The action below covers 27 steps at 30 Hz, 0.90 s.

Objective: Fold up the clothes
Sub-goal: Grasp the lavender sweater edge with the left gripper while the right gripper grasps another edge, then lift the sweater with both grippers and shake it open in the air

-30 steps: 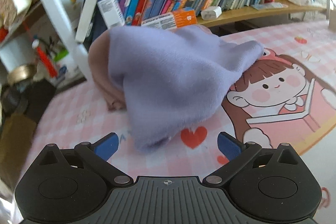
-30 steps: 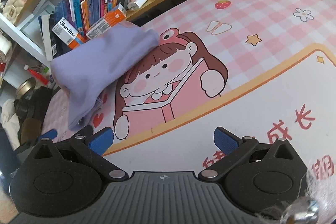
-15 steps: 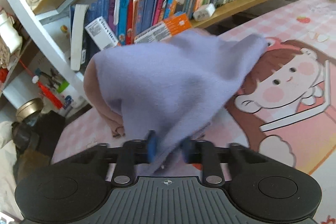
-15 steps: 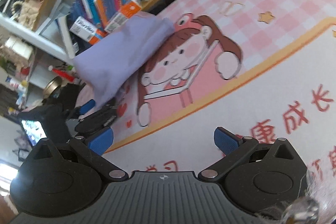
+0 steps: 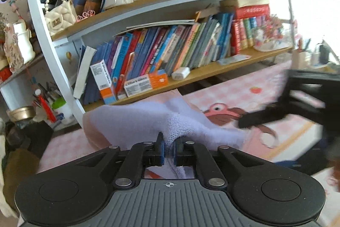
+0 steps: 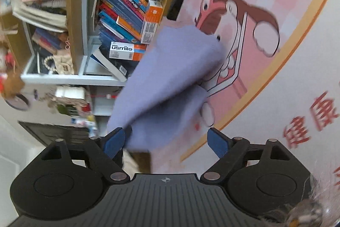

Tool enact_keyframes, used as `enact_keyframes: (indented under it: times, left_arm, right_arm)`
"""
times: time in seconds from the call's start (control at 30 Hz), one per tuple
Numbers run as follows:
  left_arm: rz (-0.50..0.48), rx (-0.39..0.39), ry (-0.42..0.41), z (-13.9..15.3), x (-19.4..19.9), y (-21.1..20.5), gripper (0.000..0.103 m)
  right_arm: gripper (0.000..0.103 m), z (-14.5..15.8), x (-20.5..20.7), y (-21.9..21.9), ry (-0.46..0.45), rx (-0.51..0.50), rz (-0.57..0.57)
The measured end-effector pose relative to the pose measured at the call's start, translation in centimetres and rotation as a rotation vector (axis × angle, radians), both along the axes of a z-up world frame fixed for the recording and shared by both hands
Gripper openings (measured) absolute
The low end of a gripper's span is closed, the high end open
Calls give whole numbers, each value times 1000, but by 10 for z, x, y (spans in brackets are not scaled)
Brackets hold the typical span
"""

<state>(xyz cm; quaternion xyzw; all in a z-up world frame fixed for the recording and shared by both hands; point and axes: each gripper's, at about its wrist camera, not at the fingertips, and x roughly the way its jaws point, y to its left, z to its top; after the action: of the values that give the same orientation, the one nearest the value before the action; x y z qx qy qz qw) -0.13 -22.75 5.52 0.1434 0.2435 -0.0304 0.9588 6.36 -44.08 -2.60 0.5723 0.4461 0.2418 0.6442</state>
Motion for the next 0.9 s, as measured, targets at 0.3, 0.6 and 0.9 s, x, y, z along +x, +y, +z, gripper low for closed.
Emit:
enact_keyframes:
  times: [0.3,0.6,0.9]
  left_arm:
    - [-34,-105,24,7,-66,-18,6]
    - [-305,-271,-227,75,-82,-45,6]
    - [-487,-634,-548,160,-100,-10,6]
  right_arm:
    - [22,-37,-3,-12,232,92,-51]
    - [12,77,15,-84,-237,209,-186]
    - [11,294,39,-74,-819,202,-62]
